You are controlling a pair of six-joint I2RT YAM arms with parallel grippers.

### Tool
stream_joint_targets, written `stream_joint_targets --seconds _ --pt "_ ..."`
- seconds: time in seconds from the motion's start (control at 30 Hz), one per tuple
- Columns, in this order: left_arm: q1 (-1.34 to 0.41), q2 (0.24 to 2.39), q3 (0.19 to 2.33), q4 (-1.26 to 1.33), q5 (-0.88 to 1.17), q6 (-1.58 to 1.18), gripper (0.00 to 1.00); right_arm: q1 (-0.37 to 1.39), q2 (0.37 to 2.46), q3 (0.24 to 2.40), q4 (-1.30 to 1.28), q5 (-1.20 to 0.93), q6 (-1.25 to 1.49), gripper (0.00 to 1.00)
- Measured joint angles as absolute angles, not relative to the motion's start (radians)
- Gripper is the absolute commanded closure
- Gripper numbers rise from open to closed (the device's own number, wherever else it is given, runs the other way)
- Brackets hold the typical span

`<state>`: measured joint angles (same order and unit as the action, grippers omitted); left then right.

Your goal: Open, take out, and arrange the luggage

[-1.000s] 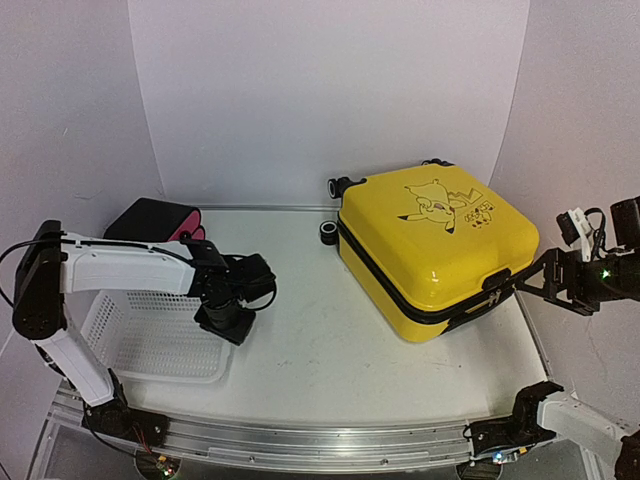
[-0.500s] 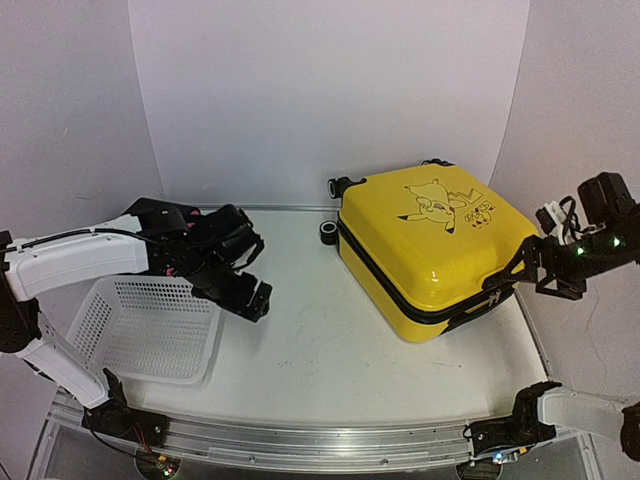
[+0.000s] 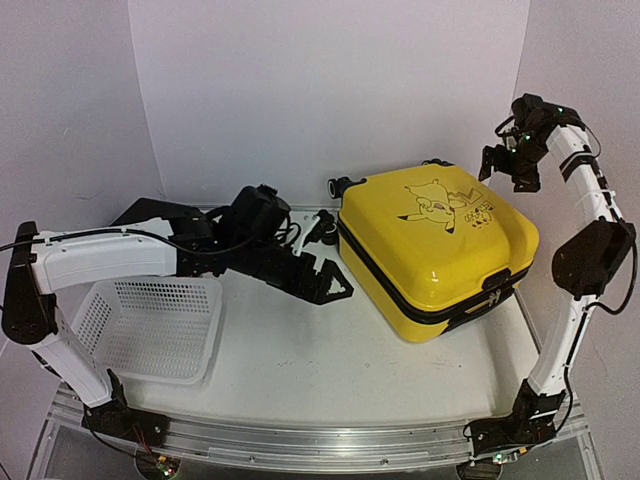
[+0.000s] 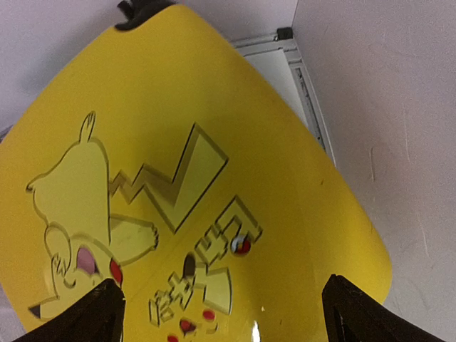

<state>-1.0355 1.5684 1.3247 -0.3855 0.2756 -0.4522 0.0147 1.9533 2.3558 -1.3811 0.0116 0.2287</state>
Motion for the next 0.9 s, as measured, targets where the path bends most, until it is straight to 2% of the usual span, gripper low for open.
stream_joint_targets --seconds 0.2,0.37,0.5,0.73,0.9 --pt "-1.075 1.625 1.324 -0.346 0.293 -0.421 0.01 -0.057 2.136 2.546 -1.364 -0.032 0.195 0.02" --pt "-1.089 1.648 1.313 -0.332 0.294 -0.39 0.01 -0.11 2.246 2.554 -1.349 -0.123 0.172 0.02" --pt "-1.088 1.652 1.307 -0.329 0.294 -0.381 0.01 -0.131 2.253 2.513 -1.317 -0.176 0.157 0.02" --pt "-1.087 1.623 1.22 -0.324 0.261 -0.392 0.01 -0.144 2.117 2.272 -1.179 -0.267 0.165 0.02" --pt "-1.087 1.517 1.128 -0.343 0.205 -0.405 0.01 -0.057 1.922 2.011 -1.147 -0.239 0.184 0.02"
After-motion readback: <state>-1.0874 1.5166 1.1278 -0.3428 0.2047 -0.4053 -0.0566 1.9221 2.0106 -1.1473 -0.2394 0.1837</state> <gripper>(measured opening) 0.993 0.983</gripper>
